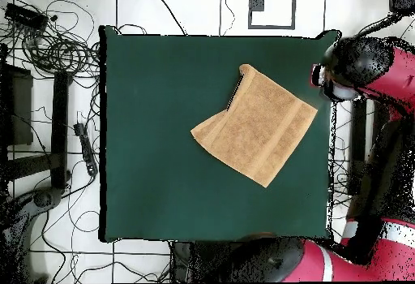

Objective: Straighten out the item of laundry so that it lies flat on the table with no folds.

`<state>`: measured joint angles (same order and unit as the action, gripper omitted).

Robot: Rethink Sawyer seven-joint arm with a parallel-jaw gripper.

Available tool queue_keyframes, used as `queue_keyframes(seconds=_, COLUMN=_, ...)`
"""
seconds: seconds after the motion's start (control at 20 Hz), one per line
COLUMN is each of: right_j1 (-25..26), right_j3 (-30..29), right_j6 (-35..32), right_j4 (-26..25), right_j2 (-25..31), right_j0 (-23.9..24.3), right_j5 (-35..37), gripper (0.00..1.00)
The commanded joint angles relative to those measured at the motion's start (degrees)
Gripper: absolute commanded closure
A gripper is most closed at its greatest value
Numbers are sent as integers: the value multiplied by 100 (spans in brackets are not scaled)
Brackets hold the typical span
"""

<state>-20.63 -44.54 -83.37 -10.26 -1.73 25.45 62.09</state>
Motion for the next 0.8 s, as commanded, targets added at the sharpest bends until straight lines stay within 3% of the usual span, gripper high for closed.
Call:
queue_keyframes(seconds=0.05, right_j1=198, right_j3=544, right_j6=2366, right_j4=-220, right_j2=868, right_j0=386, right_j5=1274, gripper=0)
queue_keyframes(seconds=0.2, right_j1=551, right_j3=1359, right_j6=2166, right_j4=-237, right_j2=989, right_j0=350, right_j5=1648, gripper=0)
queue_keyframes(seconds=0.45, right_j1=711, right_j3=1891, right_j6=1811, right_j4=-278, right_j2=998, right_j0=248, right_j5=1973, gripper=0)
queue_keyframes(seconds=0.5, right_j1=190, right_j3=794, right_j6=1645, right_j4=-138, right_j2=877, right_j0=208, right_j5=1372, gripper=0)
queue_keyframes(seconds=0.55, right_j1=113, right_j3=625, right_j6=1562, right_j4=-116, right_j2=862, right_j0=184, right_j5=1262, gripper=0)
queue_keyframes(seconds=0.8, right_j1=116, right_j3=837, right_j6=1350, right_j4=-164, right_j2=847, right_j0=14, right_j5=1399, gripper=0)
